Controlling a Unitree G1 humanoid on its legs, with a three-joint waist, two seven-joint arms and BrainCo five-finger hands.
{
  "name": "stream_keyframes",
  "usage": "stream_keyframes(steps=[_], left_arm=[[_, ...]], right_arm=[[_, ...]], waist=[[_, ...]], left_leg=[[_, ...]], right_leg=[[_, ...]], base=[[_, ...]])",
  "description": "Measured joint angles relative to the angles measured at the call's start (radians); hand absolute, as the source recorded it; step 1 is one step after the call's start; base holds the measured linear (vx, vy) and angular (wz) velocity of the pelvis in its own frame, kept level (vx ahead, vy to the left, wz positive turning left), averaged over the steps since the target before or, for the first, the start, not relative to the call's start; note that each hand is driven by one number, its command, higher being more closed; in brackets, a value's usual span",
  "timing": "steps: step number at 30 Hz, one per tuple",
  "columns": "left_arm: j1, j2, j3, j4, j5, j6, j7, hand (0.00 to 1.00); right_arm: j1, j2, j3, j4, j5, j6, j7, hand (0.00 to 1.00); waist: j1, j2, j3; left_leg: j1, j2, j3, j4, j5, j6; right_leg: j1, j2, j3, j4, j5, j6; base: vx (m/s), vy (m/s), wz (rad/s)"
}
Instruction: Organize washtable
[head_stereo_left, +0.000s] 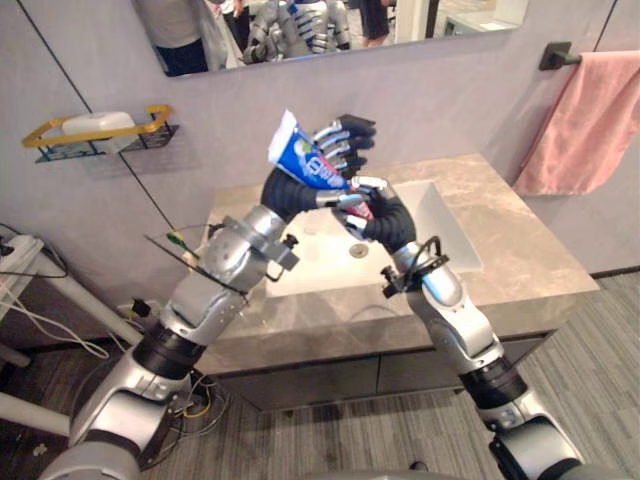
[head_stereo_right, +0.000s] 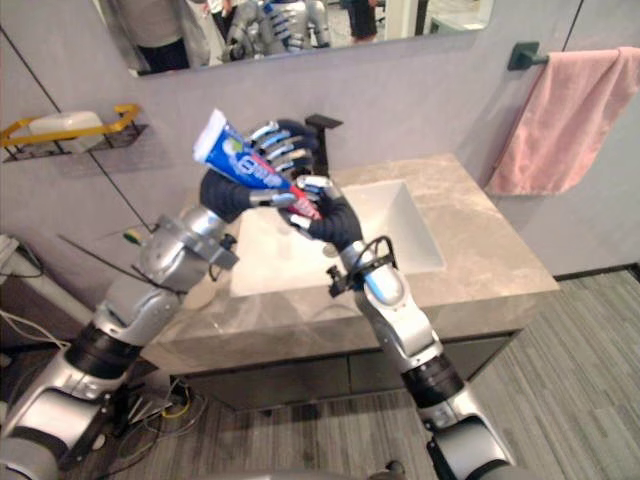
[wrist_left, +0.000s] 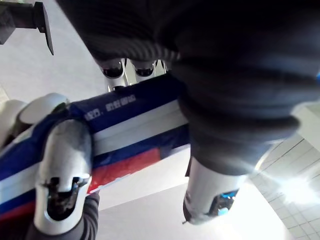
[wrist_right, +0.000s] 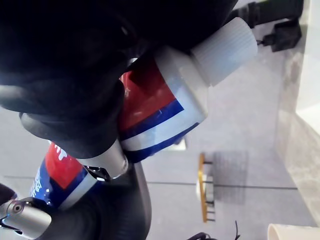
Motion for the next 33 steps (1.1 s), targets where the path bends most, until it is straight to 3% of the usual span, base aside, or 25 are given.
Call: stream_keyframes(steps=[7, 16, 17, 33], left_arm=[[-0.027, -0.024, -0.015, 0.022, 0.0, -0.004, -0.001, 1.0], [-0.026, -0.057, -0.018, 0.046, 0.002, -0.013, -0.001, 1.0], [-0.026, -0.058, -0.018, 0.047, 0.002, -0.013, -0.001, 1.0], [-0.026, -0.058, 0.029, 0.059, 0.01, -0.013, -0.002, 1.0]], right_arm=[[0.007, 0.012, -0.007, 0.0, 0.0, 0.0, 0.002, 1.0], [0.025, 0.027, -0.008, 0.0, -0.001, 0.001, 0.0, 1.0], [0.027, 0.028, -0.008, 0.0, -0.001, 0.001, 0.0, 0.0], [0.028, 0.016, -0.01, 0.007, 0.018, 0.009, 0.026, 0.0]], waist=[[0.001, -0.015, -0.013], [-0.001, -0.015, -0.013], [-0.001, -0.015, -0.013], [0.0, -0.014, -0.013]], left_leg=[[-0.001, 0.004, 0.01, 0.003, 0.0, 0.0], [0.0, 0.006, 0.017, 0.003, 0.001, -0.002], [0.0, 0.006, 0.017, 0.003, 0.001, -0.002], [0.004, 0.007, 0.019, 0.003, 0.002, -0.002]], right_leg=[[-0.011, 0.003, 0.017, 0.002, 0.002, -0.003], [-0.014, 0.003, 0.024, -0.001, 0.004, -0.005], [-0.014, 0.003, 0.024, -0.001, 0.004, -0.005], [-0.012, 0.008, 0.026, 0.002, 0.006, -0.005]], base=[[0.02, 0.002, -0.07], [0.0, 0.0, -0.03], [0.0, 0.0, 0.0], [0.0, 0.0, 0.0]])
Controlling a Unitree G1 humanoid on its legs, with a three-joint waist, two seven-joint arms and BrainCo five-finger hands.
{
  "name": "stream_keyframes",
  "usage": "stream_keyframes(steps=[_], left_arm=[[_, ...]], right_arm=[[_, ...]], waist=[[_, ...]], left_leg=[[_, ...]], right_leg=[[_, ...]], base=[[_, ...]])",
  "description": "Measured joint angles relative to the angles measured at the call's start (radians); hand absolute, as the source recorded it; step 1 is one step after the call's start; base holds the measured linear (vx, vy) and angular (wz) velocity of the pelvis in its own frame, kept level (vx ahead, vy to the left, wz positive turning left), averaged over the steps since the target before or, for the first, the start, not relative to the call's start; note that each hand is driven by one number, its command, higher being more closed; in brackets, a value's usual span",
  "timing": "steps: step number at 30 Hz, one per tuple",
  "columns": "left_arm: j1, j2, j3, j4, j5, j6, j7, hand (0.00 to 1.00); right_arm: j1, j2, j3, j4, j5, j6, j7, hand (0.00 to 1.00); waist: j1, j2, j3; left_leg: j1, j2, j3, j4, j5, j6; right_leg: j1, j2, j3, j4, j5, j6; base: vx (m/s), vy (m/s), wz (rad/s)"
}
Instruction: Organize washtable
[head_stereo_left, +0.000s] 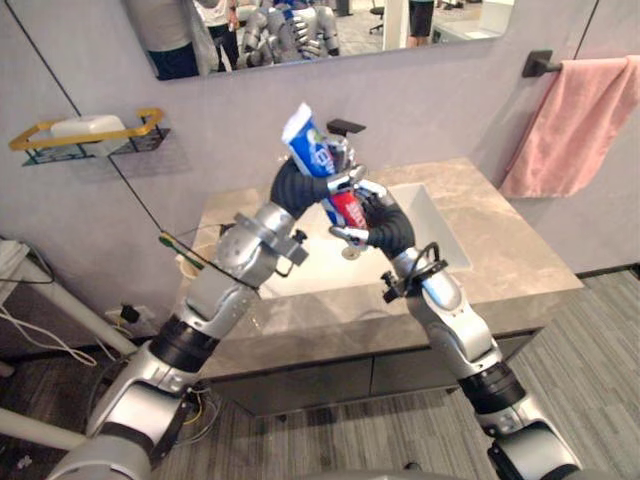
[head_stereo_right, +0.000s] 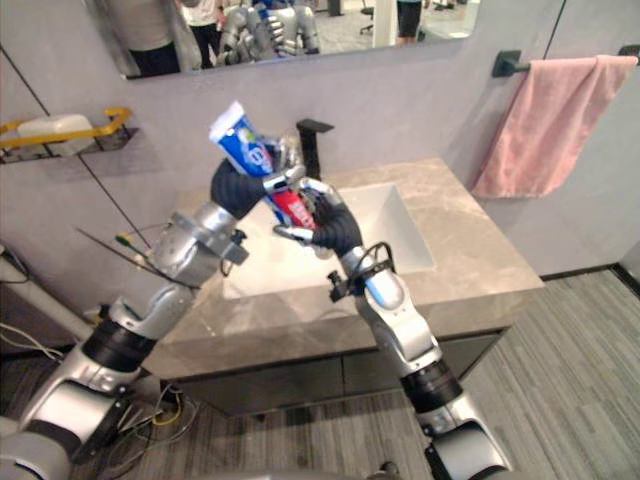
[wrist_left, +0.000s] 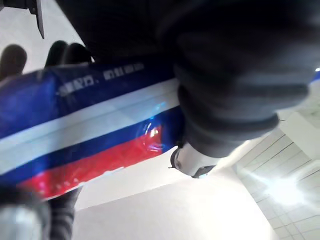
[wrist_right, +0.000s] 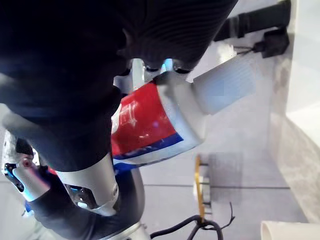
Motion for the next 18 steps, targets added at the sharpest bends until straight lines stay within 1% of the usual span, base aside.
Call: stream_keyframes(steps=[2, 5, 8, 10, 12, 13, 15, 17, 18], left_arm=[[0.0, 0.001, 0.034, 0.0, 0.0, 0.0, 0.002, 1.0], [0.0, 0.005, 0.079, 0.0, 0.001, -0.001, 0.004, 1.0], [0.0, 0.034, 0.136, -0.001, 0.01, -0.002, 0.004, 1.0], [0.0, 0.071, 0.181, -0.002, 0.01, -0.004, 0.005, 1.0], [0.005, 0.125, 0.263, -0.006, 0.011, -0.009, 0.005, 1.0], [0.009, 0.139, 0.287, -0.008, 0.011, -0.011, 0.005, 1.0], [0.053, 0.195, 0.389, -0.052, 0.011, -0.027, 0.004, 1.0], [0.087, 0.233, 0.433, -0.083, 0.011, -0.04, 0.003, 1.0], [0.113, 0.269, 0.461, -0.103, 0.011, -0.044, 0.002, 1.0]], right_arm=[[0.0, 0.0, -0.006, 0.0, 0.0, 0.0, -0.001, 0.0], [0.002, -0.008, -0.053, -0.001, -0.001, -0.002, -0.003, 0.0], [0.029, -0.011, -0.143, -0.027, -0.004, -0.006, -0.008, 0.0], [0.077, -0.02, -0.213, -0.074, -0.009, -0.01, -0.013, 0.0], [0.163, -0.041, -0.315, -0.132, -0.01, -0.014, -0.015, 0.0], [0.186, -0.044, -0.34, -0.141, -0.01, -0.018, -0.015, 0.0], [0.281, -0.047, -0.444, -0.161, -0.01, -0.026, -0.028, 0.0], [0.336, -0.047, -0.496, -0.165, -0.01, -0.029, -0.036, 0.0], [0.376, -0.047, -0.527, -0.172, -0.01, -0.029, -0.046, 0.0]], waist=[[0.0, 0.0, 0.0], [0.002, 0.0, 0.0], [0.004, 0.0, 0.0], [0.004, 0.0, 0.0], [0.005, 0.0, 0.0], [0.004, 0.0, 0.0], [-0.001, 0.0, 0.0], [0.0, 0.001, 0.0], [-0.001, 0.001, 0.0]], left_leg=[[0.001, 0.0, 0.0, 0.0, 0.0, 0.0], [0.003, 0.0, 0.002, 0.0, 0.0, 0.0], [0.004, 0.0, 0.005, 0.0, 0.0, 0.0], [0.004, 0.0, 0.005, 0.0, 0.0, 0.0], [0.004, 0.0, 0.004, 0.0, 0.0, 0.0], [0.004, 0.0, 0.004, 0.0, 0.0, 0.0], [0.004, 0.0, 0.004, 0.0, -0.001, 0.0], [0.003, 0.001, -0.003, -0.002, -0.001, -0.001], [0.003, 0.001, -0.007, -0.005, -0.001, -0.001]], right_leg=[[0.001, 0.0, 0.0, 0.0, 0.0, 0.0], [0.003, 0.0, 0.0, 0.0, 0.0, 0.0], [0.005, 0.0, 0.0, 0.0, 0.0, 0.0], [0.005, 0.0, -0.001, 0.0, 0.0, 0.0], [0.005, 0.0, -0.001, 0.0, 0.0, 0.0], [0.005, 0.0, -0.001, 0.0, 0.0, 0.0], [0.005, 0.0, -0.002, -0.003, -0.001, 0.0], [0.006, 0.0, -0.004, -0.004, -0.003, 0.0], [0.008, -0.002, -0.008, -0.004, -0.006, -0.001]], base=[[0.0, 0.0, 0.0], [0.0, 0.0, 0.0], [0.0, 0.0, 0.0], [0.0, 0.0, 0.0], [0.0, 0.0, 0.0], [0.0, 0.0, 0.0], [0.0, 0.0, 0.0], [0.0, 0.0, 0.03], [0.0, 0.0, 0.1]])
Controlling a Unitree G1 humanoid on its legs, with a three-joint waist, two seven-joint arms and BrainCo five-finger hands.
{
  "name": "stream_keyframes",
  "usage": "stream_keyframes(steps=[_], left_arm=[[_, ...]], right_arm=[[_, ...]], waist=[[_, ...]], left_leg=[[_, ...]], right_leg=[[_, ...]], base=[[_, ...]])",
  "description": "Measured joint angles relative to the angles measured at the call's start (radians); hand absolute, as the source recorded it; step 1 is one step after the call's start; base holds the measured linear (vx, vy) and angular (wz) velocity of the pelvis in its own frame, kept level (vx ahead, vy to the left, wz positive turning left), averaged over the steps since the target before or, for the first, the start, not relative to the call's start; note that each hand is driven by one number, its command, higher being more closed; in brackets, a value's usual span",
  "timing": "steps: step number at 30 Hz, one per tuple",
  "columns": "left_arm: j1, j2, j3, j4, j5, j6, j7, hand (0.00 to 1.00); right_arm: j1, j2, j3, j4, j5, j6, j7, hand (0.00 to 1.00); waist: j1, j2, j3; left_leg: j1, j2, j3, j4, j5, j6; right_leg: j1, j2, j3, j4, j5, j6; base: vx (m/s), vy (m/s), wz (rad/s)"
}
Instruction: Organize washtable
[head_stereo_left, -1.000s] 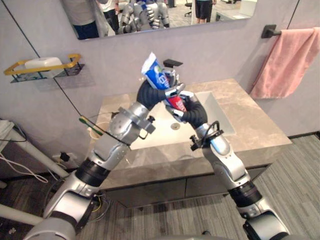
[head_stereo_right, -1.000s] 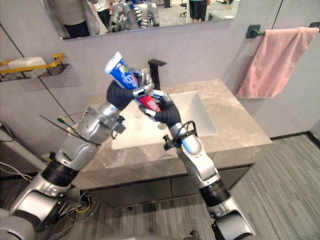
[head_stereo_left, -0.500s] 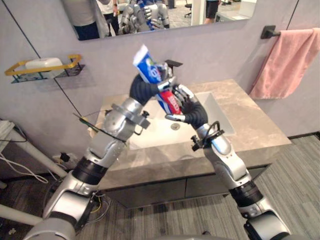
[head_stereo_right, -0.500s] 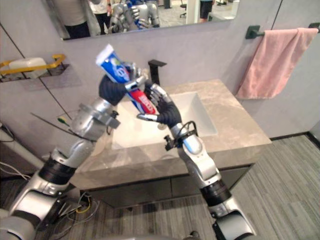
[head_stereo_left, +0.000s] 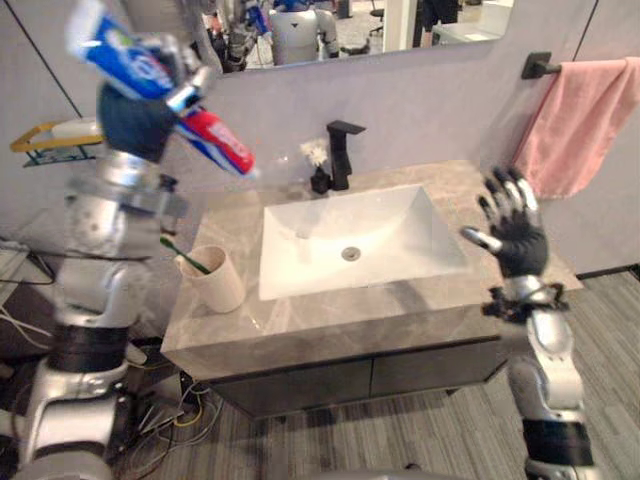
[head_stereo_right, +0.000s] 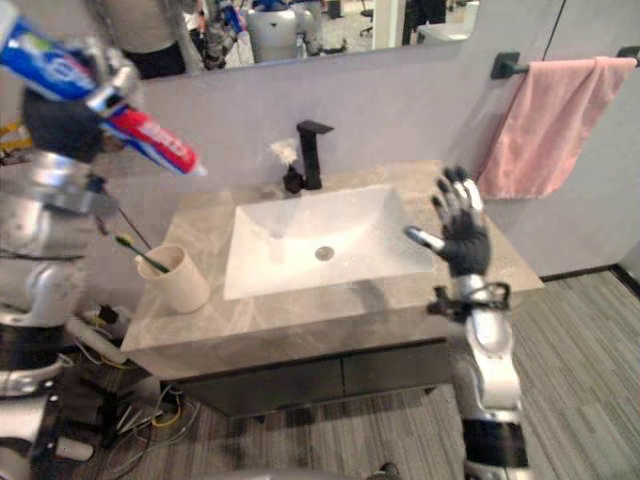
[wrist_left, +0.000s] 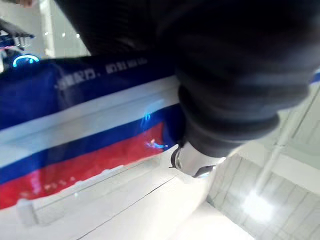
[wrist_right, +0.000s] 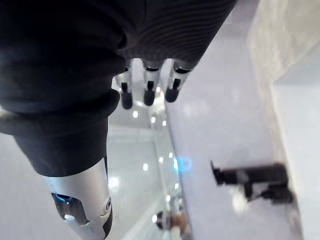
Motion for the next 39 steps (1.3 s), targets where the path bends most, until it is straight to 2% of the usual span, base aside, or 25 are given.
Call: stream_keyframes(steps=[4, 10, 18, 24, 34, 39], left_arm=[[0.084, 0.073, 0.085, -0.034, 0.004, -0.016, -0.002, 1.0], [0.18, 0.086, 0.127, -0.042, 0.011, -0.034, -0.004, 1.0], [0.321, 0.084, 0.146, -0.045, 0.021, -0.029, -0.011, 1.0], [0.399, 0.031, 0.231, -0.049, 0.032, -0.02, -0.023, 1.0], [0.436, -0.068, 0.236, -0.051, 0.086, -0.003, -0.022, 1.0], [0.436, -0.102, 0.236, -0.051, 0.115, 0.008, -0.022, 1.0]], right_arm=[[0.099, 0.008, -0.039, -0.006, -0.028, -0.001, -0.007, 0.0], [0.148, 0.033, -0.044, -0.008, -0.056, 0.0, -0.004, 0.0], [0.149, 0.042, -0.057, -0.008, -0.061, 0.004, -0.001, 0.0], [0.152, 0.041, -0.083, -0.008, -0.059, 0.014, 0.0, 0.0], [0.155, 0.041, -0.083, -0.008, -0.057, 0.026, 0.022, 0.0], [0.156, 0.042, -0.083, -0.008, -0.056, 0.03, 0.024, 0.0]], waist=[[0.002, 0.003, -0.008], [0.01, 0.003, -0.023], [0.034, 0.005, -0.03], [0.038, 0.003, -0.03], [0.044, -0.026, -0.013], [0.049, -0.03, 0.002]], left_leg=[[-0.004, 0.001, -0.017, -0.001, -0.004, -0.005], [-0.018, 0.001, -0.04, -0.001, -0.003, -0.005], [-0.026, 0.001, -0.041, 0.005, -0.002, -0.005], [-0.028, 0.001, -0.043, 0.005, 0.0, -0.002], [-0.053, 0.005, -0.035, 0.005, -0.004, -0.006], [-0.061, 0.006, -0.024, 0.005, -0.004, -0.006]], right_leg=[[0.007, -0.003, -0.023, -0.001, -0.016, -0.001], [0.006, -0.005, -0.049, -0.001, -0.021, 0.002], [0.004, -0.005, -0.051, 0.0, -0.016, 0.002], [0.004, -0.004, -0.054, 0.0, -0.018, 0.005], [-0.029, -0.001, -0.045, 0.0, -0.026, 0.004], [-0.04, 0.0, -0.035, 0.001, -0.021, 0.002]], base=[[0.0, 0.002, 0.16], [0.01, 0.003, 0.13], [0.05, 0.01, 0.01], [0.04, 0.005, 0.01], [0.0, -0.001, -0.02], [0.03, 0.003, -0.07]])
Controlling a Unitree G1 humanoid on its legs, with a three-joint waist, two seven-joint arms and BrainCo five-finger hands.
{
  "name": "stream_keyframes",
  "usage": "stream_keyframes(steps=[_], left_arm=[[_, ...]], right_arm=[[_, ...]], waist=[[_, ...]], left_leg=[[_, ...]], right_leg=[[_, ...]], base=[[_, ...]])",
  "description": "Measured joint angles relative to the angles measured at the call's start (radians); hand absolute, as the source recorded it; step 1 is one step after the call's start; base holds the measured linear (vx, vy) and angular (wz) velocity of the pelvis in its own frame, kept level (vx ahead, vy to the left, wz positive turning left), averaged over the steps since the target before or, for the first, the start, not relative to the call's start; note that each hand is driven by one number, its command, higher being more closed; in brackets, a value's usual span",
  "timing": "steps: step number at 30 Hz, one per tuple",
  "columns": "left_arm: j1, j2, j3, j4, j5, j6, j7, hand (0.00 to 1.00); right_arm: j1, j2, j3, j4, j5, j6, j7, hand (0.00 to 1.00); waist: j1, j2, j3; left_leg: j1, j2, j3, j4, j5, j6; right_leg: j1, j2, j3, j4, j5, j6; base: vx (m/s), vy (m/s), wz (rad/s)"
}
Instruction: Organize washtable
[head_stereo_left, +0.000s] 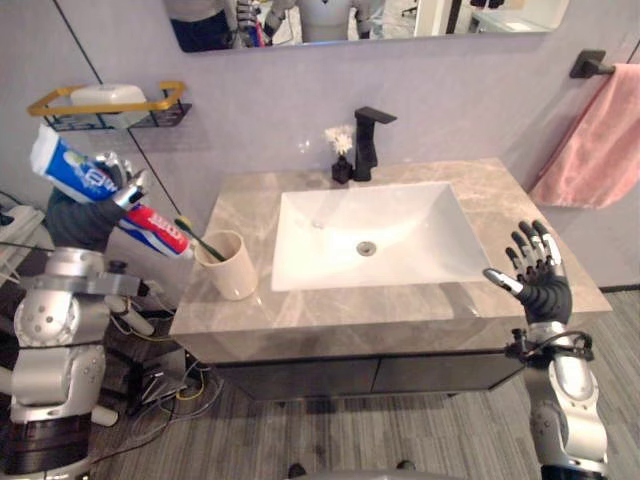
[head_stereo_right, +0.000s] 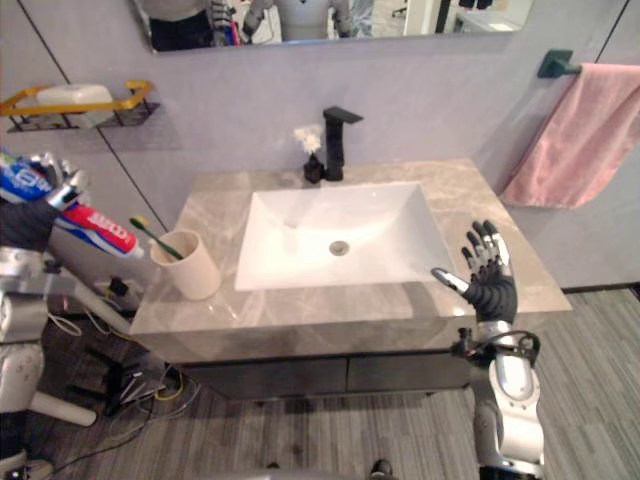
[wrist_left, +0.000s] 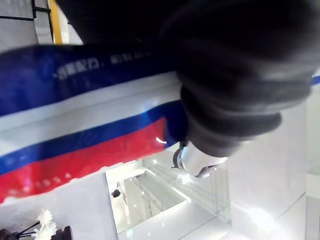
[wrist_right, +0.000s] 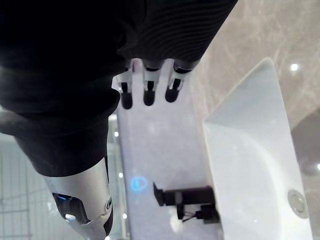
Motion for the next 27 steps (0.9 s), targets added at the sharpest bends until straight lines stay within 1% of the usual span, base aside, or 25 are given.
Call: stream_keyframes(steps=[4, 8, 16, 27], left_arm=[[0.0, -0.039, 0.0, 0.0, 0.002, 0.002, 0.003, 1.0], [-0.001, -0.041, 0.0, 0.0, 0.004, 0.004, 0.005, 1.0], [-0.033, -0.051, 0.0, 0.0, 0.026, 0.006, 0.024, 1.0], [-0.05, -0.058, 0.0, 0.0, 0.045, 0.009, 0.024, 1.0]], right_arm=[[0.0, 0.0, 0.0, 0.0, 0.001, 0.001, 0.005, 0.0], [0.0, 0.001, 0.001, 0.0, 0.001, 0.003, 0.013, 0.0], [0.0, 0.001, 0.003, 0.0, 0.019, 0.003, 0.015, 0.0], [-0.001, 0.019, 0.013, 0.0, 0.027, 0.006, 0.015, 0.0]], waist=[[0.009, -0.002, 0.006], [0.01, -0.007, 0.029], [0.011, -0.008, 0.054], [0.011, -0.009, 0.07]], left_leg=[[-0.007, 0.003, 0.014, 0.0, 0.002, 0.002], [-0.009, 0.008, 0.015, 0.001, 0.0, 0.0], [-0.018, 0.008, 0.017, 0.001, -0.001, -0.001], [-0.032, 0.009, 0.019, 0.001, -0.001, -0.001]], right_leg=[[-0.015, 0.003, 0.014, 0.004, 0.005, -0.002], [-0.017, 0.009, 0.015, 0.004, 0.005, -0.002], [-0.027, 0.01, 0.017, 0.004, 0.005, -0.003], [-0.045, 0.011, 0.023, 0.004, 0.006, -0.004]], base=[[0.04, -0.003, -0.1], [0.02, -0.003, -0.01], [0.0, 0.0, 0.0], [0.01, 0.0, -0.01]])
